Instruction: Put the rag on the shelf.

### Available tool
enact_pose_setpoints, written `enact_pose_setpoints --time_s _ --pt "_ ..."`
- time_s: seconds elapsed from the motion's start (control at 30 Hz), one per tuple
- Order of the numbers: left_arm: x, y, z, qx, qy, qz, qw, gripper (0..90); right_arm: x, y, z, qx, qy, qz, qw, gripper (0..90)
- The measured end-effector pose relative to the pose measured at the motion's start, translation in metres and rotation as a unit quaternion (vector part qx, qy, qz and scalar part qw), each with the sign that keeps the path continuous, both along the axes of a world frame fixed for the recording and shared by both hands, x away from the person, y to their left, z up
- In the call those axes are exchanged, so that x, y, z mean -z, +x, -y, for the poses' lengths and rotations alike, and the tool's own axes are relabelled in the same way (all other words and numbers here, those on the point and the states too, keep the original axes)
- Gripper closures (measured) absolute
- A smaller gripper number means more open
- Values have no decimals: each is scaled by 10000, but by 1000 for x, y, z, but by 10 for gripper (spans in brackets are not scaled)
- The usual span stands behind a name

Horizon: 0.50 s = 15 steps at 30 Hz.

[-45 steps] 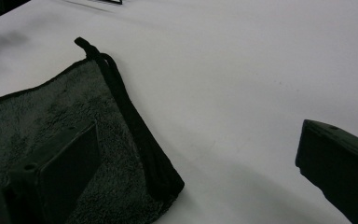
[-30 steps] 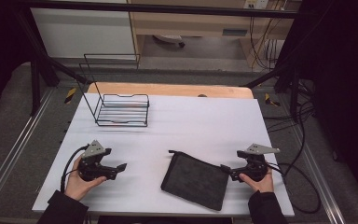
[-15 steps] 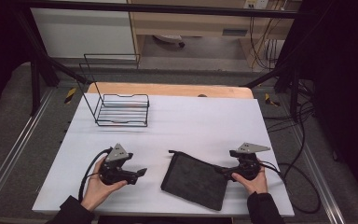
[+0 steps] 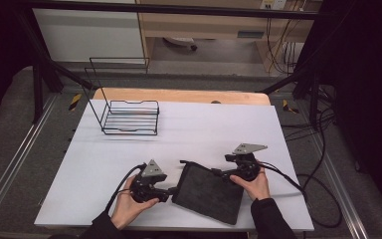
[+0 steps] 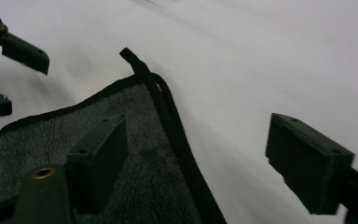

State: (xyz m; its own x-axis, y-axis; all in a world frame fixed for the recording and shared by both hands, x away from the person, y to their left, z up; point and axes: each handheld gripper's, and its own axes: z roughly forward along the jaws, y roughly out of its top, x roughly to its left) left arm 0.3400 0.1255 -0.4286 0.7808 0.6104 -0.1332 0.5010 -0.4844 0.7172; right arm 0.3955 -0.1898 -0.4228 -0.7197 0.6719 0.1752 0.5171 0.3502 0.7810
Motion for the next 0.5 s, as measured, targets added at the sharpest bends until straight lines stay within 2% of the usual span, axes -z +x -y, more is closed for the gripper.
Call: enact_pose_setpoints --time_s 0.07,0.13,0.2,0.27,0.37,0.4,0.5 --pt "6 -5 5 62 -17 -160 9999 461 7 4 -9 -119 91 -147 9998 307" --pt "7 -6 6 96 -18 -200 9998 477 9 5 -10 -138 89 -188 9997 329" --pt "9 -8 7 86 14 -238 9997 538 16 4 -13 -253 -102 -267 9993 403" --pt "10 -9 8 67 35 -263 9996 562 19 4 -15 -303 -175 -296 9989 445" --pt "15 -13 10 85 26 -335 9994 607 25 3 -18 -368 -296 -368 9982 482" --pt "16 -14 11 93 -1 -388 9992 619 26 3 -19 -386 -306 -411 9979 495" --pt "18 -17 14 44 16 -373 9993 622 28 3 -20 -394 -273 -470 9977 523"
